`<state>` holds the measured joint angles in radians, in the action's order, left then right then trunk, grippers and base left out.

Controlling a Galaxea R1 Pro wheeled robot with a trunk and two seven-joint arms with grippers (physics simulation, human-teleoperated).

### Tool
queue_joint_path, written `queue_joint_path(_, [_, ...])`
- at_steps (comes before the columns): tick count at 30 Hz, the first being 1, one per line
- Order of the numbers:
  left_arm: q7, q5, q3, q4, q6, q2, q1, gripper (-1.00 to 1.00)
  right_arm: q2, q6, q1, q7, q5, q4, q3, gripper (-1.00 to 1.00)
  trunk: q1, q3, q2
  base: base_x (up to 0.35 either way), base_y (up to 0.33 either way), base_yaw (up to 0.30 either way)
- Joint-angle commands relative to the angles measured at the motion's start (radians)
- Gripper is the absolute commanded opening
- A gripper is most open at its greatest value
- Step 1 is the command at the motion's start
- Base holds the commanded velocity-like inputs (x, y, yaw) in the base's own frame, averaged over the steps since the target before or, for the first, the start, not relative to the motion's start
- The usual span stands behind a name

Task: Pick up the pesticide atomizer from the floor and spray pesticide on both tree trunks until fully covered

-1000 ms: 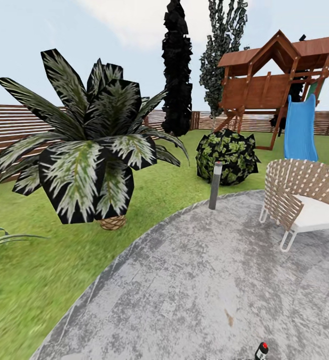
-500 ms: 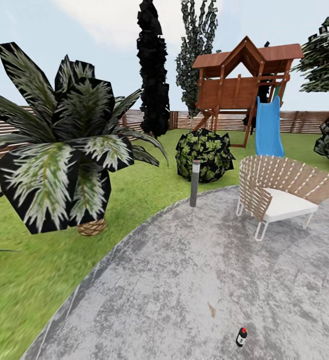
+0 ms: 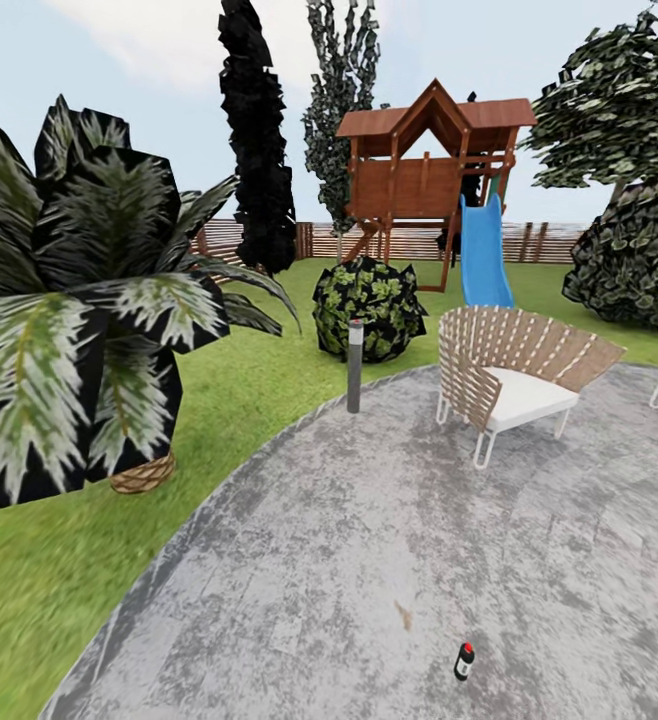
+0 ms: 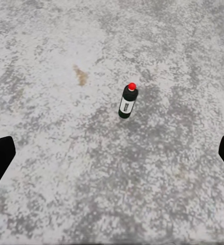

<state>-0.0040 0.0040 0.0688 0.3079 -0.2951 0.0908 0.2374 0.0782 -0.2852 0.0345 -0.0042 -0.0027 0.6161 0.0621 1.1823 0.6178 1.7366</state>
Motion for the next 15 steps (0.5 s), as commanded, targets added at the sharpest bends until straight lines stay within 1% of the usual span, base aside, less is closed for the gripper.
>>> queue_joint_path(1, [-0.003, 0.0, 0.003, 0.0, -0.004, 0.0, 0.0, 1.0, 0.0, -0.003, 0.001, 0.0, 0.0, -0.001, 0.001, 1.0, 0.0, 0.001, 0.0, 0.006, 0.014, -0.277])
queue_joint_path(5, [-0.005, 0.001, 0.003, 0.0, -0.001, 0.001, 0.0, 1.0, 0.0, -0.003, 0.001, 0.0, 0.0, 0.0, 0.001, 1.0, 0.0, 0.001, 0.0, 0.001, 0.002, -0.277])
queue_joint_path(15, [-0.005, 0.001, 0.003, -0.001, -0.001, 0.001, 0.0, 1.0, 0.0, -0.003, 0.001, 0.0, 0.0, 0.0, 0.0, 1.0, 0.038, 0.032, 0.07, 0.0, 0.0, -0.277])
